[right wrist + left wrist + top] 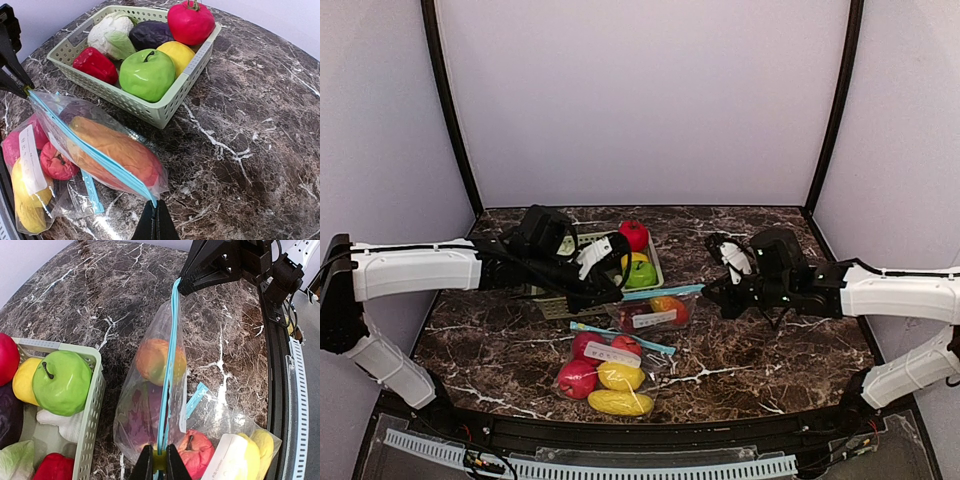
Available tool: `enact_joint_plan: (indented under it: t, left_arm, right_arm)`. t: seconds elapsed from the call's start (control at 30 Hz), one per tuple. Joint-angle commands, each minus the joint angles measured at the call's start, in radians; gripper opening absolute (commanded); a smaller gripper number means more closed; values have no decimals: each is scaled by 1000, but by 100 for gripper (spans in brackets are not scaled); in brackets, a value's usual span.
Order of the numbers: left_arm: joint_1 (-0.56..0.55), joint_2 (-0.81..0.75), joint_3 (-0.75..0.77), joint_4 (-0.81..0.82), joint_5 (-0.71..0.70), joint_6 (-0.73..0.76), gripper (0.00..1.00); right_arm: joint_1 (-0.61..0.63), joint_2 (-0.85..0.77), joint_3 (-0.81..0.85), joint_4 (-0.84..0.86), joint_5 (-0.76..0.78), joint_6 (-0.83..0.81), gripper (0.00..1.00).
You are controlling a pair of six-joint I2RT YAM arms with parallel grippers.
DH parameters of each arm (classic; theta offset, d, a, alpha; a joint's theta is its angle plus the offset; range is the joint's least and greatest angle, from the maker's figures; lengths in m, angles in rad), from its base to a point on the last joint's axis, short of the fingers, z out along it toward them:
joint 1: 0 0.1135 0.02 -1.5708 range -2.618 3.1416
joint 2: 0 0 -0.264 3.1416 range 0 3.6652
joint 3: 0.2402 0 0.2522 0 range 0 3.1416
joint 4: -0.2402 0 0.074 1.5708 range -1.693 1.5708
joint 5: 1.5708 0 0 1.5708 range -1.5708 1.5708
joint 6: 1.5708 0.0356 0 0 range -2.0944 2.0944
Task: Place the food in the zip-top bag and seal the zipper
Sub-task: Zip the zipper of the food storage bag, then hold the zipper food storage bag.
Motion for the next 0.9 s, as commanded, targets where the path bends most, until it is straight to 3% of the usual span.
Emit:
enact_joint_plan:
  t: [0.0,0.07,0.27,0.37,0.53,0.87]
  left_arm:
    - [19,-25,6,-111,103,-48,8]
    - [14,-5,34,-130,178,-64,7]
    - [-1,42,107,-180,338,-75,5]
    - [0,53,140,-194,396,-75,4]
    - [0,87,204,-272,463,-43,4]
    - [-1,96,222,-331,528,-33,3]
  right_arm:
    - [-32,-32,19,-41,-123,-58,0]
    - [-28,-52,44,-43,-226,-81,8]
    - [26,-87,111,-47,-345,-123,58]
    - [60,-74,114,1,-387,-132,71]
    - [114,2,130,81,-418,-163,81]
    - [171,145,204,153,-470,-218,83]
